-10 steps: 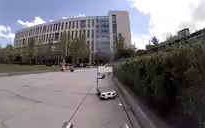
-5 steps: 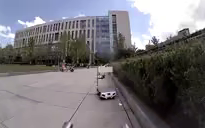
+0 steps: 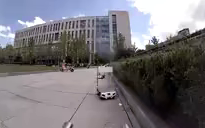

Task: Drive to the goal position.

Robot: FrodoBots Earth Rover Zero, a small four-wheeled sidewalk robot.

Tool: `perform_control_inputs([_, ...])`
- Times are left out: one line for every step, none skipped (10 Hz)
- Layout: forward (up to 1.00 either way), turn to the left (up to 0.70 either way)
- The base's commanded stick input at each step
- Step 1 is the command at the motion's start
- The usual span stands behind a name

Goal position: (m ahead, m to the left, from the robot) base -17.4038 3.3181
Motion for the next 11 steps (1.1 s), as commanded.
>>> perform_control_inputs([0.05, 0.01])
perform_control_inputs([0.05, 0.04])
perform_control_inputs([0.05, 0.02])
perform_control_inputs([0.05, 0.01])
perform_control_inputs([0.05, 0.01])
perform_control_inputs([0.05, 0.01])
perform_control_inputs([0.05, 0.01])
perform_control_inputs([0.05, 0.01])
perform_control_inputs([0.05, 0.01])
perform_control_inputs([0.05, 0.01])
perform_control_inputs([0.06, 0.01])
